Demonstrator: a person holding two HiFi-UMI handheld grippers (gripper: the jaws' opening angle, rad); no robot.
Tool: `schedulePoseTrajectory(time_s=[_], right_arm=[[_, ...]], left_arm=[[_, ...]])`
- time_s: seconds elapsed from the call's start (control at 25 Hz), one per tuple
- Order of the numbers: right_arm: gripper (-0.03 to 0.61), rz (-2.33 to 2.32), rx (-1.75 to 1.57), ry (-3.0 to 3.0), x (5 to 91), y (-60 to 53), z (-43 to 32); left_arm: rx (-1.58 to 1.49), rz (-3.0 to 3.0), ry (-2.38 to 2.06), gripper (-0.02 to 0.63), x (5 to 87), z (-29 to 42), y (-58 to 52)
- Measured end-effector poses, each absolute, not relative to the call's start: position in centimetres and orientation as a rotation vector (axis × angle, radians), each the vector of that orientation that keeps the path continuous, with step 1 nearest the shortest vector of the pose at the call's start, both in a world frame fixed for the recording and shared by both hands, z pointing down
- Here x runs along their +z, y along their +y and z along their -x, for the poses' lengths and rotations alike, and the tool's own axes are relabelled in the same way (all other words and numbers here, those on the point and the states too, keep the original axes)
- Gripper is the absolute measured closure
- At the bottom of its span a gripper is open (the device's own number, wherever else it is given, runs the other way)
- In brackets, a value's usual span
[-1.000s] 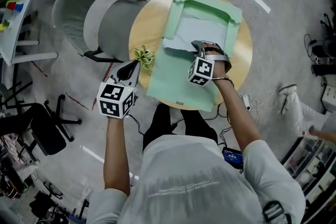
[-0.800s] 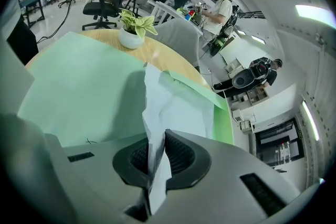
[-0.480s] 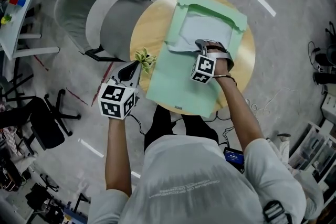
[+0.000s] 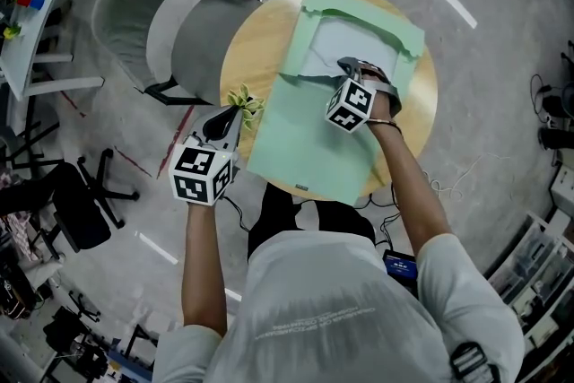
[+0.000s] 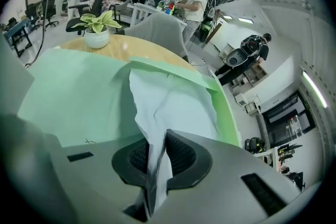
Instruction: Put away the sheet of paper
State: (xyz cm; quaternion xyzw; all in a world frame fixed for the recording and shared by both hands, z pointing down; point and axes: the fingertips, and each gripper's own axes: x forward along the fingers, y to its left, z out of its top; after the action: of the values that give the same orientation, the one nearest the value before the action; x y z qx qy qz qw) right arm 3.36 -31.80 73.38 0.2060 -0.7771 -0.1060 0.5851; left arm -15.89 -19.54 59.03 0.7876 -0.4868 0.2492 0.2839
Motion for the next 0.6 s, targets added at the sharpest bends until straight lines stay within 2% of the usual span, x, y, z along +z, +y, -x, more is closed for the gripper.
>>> schedulePoseTrajectory(time_s=[0.6], right_arm=[[0.529, -0.533, -0.135, -1.872, 73.0, -34.7, -2.2]], left_arm=[[0.656, -2.094, -1.31, 0.586, 59.2, 14.6, -19.4]])
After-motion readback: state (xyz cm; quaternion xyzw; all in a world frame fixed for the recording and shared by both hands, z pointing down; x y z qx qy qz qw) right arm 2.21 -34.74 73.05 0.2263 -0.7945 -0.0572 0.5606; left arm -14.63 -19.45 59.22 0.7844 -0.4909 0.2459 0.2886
